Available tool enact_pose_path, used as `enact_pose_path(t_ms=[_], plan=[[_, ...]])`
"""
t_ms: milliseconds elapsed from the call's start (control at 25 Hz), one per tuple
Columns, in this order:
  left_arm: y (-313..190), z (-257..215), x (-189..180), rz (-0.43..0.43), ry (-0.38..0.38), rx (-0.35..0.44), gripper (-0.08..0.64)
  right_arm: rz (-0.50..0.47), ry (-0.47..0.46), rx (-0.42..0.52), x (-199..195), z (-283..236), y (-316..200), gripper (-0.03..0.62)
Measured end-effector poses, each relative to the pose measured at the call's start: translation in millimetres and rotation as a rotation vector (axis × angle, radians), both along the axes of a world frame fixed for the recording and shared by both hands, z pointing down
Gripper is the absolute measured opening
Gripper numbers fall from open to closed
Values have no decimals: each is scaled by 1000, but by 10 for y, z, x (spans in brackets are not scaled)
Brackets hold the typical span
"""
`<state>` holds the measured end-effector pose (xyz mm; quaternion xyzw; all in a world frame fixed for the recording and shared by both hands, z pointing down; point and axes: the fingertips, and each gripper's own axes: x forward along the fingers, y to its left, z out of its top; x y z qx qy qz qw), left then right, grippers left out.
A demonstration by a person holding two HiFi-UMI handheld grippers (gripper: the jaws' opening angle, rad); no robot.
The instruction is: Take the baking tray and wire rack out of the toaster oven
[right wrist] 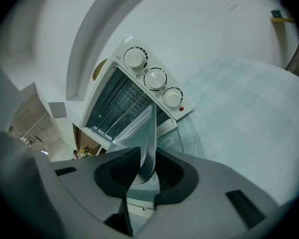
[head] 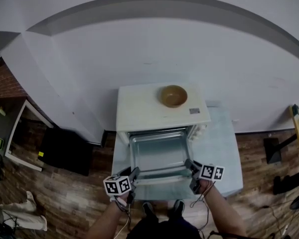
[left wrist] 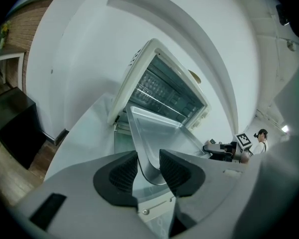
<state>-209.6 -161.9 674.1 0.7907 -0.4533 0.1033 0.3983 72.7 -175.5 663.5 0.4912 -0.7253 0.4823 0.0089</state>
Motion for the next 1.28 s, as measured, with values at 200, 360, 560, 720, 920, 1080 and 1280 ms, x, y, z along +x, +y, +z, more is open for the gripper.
enact_pose_path(t_ms=[200,360,560,720,920,1080,1280], plan=[[173,-66,-20,27,-14,21,137,-4,-5,34,-1,-70,170,94],[355,-129,-33,30,16,32,137,5,-15,44,-13,-132,346,94],[497,-231,-2,79,8,65,138,35,-5,56,20,-197,615,94],[497,-320,140,134,-16,115,138,95,4,68,158,-235,781,94],[498,-315,426,198,-9,126,138,162,2,83,411,-258,987,92],[520,-275,725,235,9,121,138,209,5,88,689,-287,1077,91],[595,-300,1091,256,0,130,138,219,-1,84,1042,-264,1207,91]])
